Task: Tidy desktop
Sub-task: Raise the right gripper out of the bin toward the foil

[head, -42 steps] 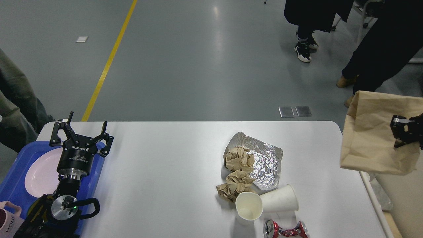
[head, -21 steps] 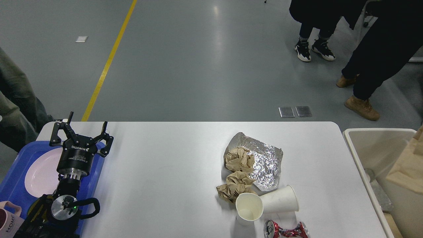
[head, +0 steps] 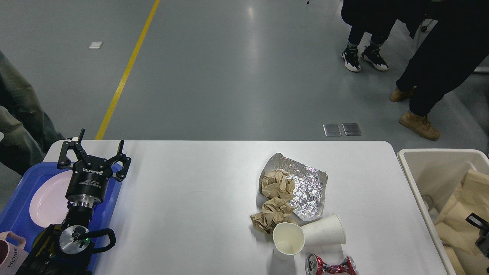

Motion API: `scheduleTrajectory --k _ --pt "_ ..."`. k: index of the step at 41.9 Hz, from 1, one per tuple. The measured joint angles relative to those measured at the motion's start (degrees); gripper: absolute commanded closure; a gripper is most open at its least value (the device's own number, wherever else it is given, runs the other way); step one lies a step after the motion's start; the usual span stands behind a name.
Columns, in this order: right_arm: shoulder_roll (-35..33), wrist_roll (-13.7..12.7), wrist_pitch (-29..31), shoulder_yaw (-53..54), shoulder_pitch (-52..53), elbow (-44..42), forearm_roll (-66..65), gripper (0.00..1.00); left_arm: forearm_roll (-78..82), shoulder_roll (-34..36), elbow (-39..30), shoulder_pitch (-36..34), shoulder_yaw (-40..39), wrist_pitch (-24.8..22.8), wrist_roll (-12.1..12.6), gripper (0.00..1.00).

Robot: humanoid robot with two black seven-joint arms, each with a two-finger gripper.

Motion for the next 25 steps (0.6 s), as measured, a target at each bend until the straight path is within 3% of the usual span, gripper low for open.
scheduleTrajectory --k 25 --pt "3.51 -0.02 -1.24 0.17 -2.86 -0.06 0.23 1.00 0.00 0.00 0.00 0.00 0.00 0.00 0.00 0.03"
